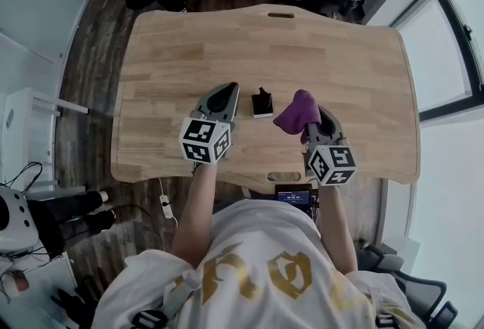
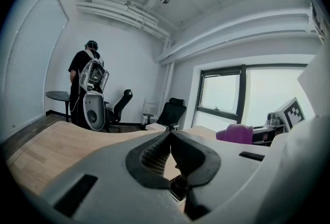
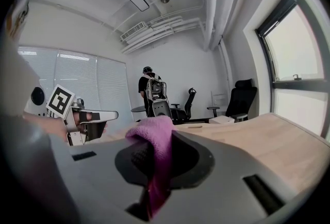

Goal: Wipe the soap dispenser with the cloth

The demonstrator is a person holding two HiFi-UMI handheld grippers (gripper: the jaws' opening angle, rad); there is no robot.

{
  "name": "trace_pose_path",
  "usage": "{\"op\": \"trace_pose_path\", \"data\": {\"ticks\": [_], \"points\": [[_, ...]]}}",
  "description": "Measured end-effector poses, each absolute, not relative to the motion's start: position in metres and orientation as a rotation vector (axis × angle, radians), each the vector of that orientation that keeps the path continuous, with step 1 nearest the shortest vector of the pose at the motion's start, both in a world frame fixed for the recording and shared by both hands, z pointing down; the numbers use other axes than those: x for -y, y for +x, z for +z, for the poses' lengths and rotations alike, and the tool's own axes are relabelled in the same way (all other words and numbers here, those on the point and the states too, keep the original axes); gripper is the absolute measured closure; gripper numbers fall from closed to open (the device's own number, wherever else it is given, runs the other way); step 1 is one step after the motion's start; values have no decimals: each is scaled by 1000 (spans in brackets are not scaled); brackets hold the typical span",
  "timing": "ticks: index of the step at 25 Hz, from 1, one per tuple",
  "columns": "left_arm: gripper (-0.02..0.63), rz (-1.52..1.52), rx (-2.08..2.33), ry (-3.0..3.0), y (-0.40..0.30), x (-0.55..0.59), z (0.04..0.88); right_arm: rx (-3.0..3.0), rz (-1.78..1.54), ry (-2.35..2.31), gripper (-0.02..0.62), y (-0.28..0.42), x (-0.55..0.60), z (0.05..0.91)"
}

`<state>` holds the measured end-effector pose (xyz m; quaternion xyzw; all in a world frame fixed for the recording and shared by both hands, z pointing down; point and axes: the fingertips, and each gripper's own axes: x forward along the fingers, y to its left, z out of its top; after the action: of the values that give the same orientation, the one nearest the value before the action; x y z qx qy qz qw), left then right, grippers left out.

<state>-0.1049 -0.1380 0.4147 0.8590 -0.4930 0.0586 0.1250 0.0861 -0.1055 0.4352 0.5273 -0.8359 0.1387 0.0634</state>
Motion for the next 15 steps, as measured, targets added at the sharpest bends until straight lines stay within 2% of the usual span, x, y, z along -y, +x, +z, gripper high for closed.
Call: {"op": "trace_pose_path", "data": {"ticks": [15], "points": [[597,132,1429,2402,-114,144,446,2490,438,1530,561,84,122,461]]}}
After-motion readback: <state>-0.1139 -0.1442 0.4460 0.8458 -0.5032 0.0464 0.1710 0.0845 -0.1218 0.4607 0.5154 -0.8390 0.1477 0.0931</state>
